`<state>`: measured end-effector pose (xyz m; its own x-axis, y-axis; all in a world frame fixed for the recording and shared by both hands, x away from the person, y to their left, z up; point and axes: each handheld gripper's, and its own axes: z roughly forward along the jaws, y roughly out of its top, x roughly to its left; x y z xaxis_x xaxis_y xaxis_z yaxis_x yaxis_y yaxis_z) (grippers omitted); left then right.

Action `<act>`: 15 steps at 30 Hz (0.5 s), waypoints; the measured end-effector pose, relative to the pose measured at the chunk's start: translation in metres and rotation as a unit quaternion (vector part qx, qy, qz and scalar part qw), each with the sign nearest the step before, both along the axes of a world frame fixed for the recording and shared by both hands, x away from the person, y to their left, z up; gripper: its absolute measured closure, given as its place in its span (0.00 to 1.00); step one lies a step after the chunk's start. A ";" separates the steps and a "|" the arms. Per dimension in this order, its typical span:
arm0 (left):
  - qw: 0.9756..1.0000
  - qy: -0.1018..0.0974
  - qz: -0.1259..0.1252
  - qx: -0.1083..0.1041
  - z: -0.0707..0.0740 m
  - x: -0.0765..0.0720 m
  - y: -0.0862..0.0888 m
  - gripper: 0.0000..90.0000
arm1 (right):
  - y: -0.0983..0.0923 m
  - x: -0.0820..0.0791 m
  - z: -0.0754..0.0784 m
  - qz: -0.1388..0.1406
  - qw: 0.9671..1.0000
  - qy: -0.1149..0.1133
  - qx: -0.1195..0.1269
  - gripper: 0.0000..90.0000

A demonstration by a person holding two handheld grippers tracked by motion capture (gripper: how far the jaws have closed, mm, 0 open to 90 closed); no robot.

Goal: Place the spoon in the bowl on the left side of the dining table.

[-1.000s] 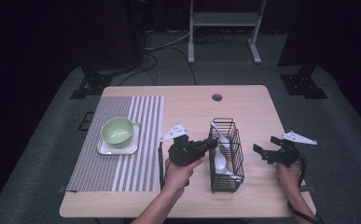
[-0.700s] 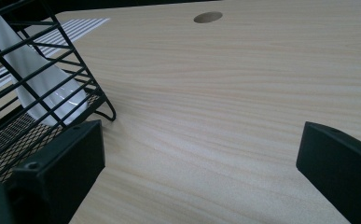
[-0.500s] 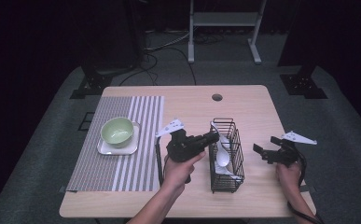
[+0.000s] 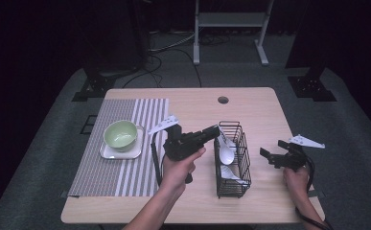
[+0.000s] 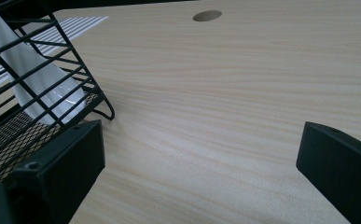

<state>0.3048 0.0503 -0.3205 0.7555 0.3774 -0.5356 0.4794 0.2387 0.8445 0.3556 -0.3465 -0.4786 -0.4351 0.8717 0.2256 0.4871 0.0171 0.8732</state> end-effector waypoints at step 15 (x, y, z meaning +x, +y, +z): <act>1.000 -0.005 0.021 -0.011 0.008 -0.001 0.023 0.94 | 0.001 0.000 0.000 0.000 1.000 0.000 -0.004 0.00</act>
<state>0.3037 0.0730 -0.3129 0.7447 0.3972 -0.5364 0.4601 0.2766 0.8437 0.3557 -0.3459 -0.4788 -0.4345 0.8737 0.2189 0.4876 0.0239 0.8728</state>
